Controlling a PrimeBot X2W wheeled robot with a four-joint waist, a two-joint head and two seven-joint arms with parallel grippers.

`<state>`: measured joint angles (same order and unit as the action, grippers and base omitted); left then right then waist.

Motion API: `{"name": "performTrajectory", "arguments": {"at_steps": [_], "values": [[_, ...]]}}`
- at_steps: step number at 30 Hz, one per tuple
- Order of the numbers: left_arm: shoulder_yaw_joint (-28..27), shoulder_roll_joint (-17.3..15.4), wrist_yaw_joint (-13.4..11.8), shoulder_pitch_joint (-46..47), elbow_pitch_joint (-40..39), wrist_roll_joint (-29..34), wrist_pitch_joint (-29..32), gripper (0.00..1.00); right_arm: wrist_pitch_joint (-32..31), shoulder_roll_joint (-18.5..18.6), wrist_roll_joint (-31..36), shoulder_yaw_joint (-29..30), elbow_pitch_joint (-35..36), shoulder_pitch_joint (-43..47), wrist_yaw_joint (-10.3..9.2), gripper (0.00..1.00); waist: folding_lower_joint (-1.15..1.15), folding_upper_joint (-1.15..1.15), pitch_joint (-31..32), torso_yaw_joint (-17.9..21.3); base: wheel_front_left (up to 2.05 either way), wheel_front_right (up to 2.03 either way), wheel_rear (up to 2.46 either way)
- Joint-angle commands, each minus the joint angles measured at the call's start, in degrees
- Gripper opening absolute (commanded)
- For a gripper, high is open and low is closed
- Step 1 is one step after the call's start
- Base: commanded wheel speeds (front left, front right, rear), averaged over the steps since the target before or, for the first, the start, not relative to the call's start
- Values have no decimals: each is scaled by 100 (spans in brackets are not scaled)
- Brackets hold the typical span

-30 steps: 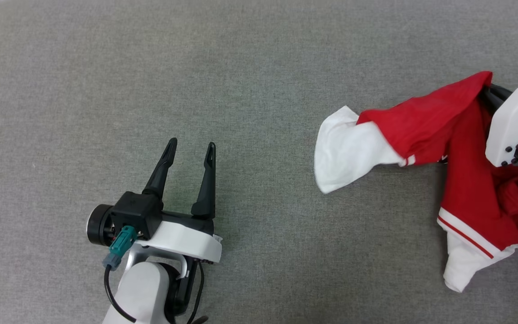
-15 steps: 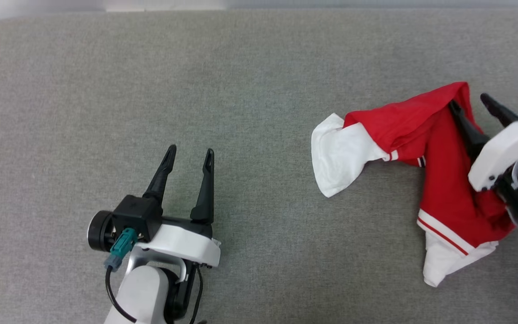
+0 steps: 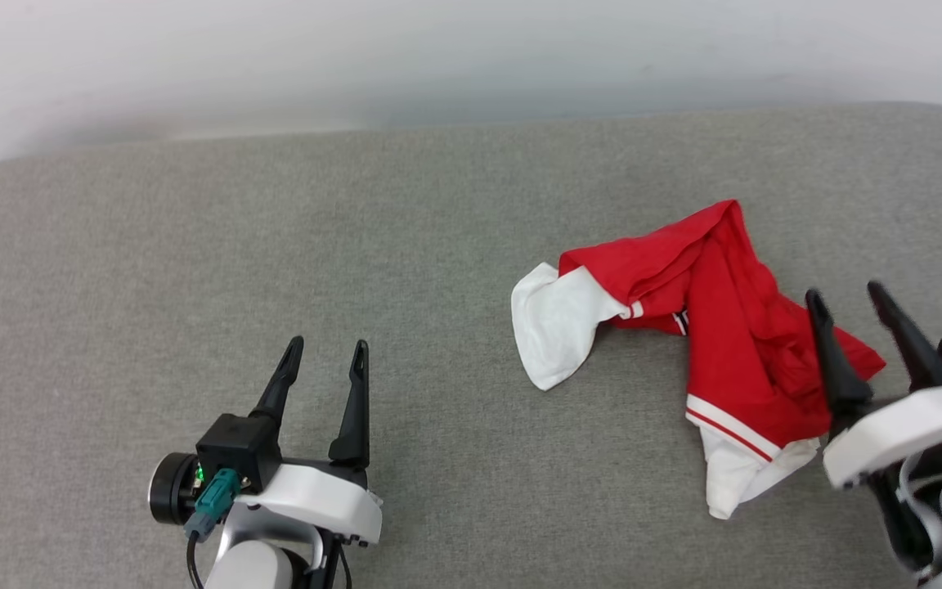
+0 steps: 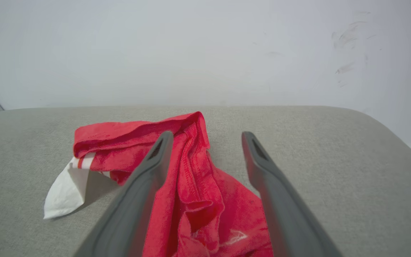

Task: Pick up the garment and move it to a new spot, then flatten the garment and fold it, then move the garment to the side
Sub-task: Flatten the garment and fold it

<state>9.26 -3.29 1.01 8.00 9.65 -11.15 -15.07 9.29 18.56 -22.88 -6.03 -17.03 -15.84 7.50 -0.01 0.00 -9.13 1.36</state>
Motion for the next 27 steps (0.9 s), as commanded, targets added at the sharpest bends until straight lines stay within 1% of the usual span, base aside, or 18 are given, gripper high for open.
{"name": "performTrajectory", "arguments": {"at_steps": [1, 5, 7, 10, 12, 16, 19, 22, 27], "values": [[-11, -30, 14, -71, 18, 32, -15, 100, -22, -87, 111, 78, 110, 167, -2, 100, 1, 0, 155, 112, 0, 0, 0], [-9, -61, 35, -195, 81, 14, -15, 100, -244, -516, 582, 390, 776, 844, -2, 100, 1, 0, 348, 199, 0, 0, 0], [19, -72, 39, -240, 116, 11, -15, 100, -391, -702, 710, 537, 1098, 1159, -2, 100, 1, 0, 433, 219, 0, 0, 0], [25, -94, 35, -310, 167, -7, -13, 100, -622, -983, 893, 625, 1550, 1570, -2, 100, 1, 0, 535, 261, 0, 0, 0], [30, -106, 24, -324, 175, -22, -3, 100, -760, -1108, 951, 601, 1835, 1765, -2, 100, 1, 0, 575, 298, 0, 0, 0], [87, -112, 29, -282, 149, -14, 46, 100, -969, -1255, 1001, 621, 2177, 1993, -2, 100, 1, 0, 603, 355, 0, 0, 0], [228, -123, 122, -108, 164, 38, 194, 100, -1042, -1296, 1032, 642, 2343, 2040, -2, 100, 1, 0, 580, 387, 0, 0, 0], [487, -119, 263, 171, 255, 104, 554, 100, -1080, -1307, 1040, 633, 2480, 2021, -2, 100, 1, 0, 501, 436, 0, 0, 0], [994, -151, 509, 883, 515, 113, 1439, 100, -1116, -1298, 1028, 564, 2641, 1913, -2, 100, 1, 0, 277, 626, 0, 0, 0]]}}
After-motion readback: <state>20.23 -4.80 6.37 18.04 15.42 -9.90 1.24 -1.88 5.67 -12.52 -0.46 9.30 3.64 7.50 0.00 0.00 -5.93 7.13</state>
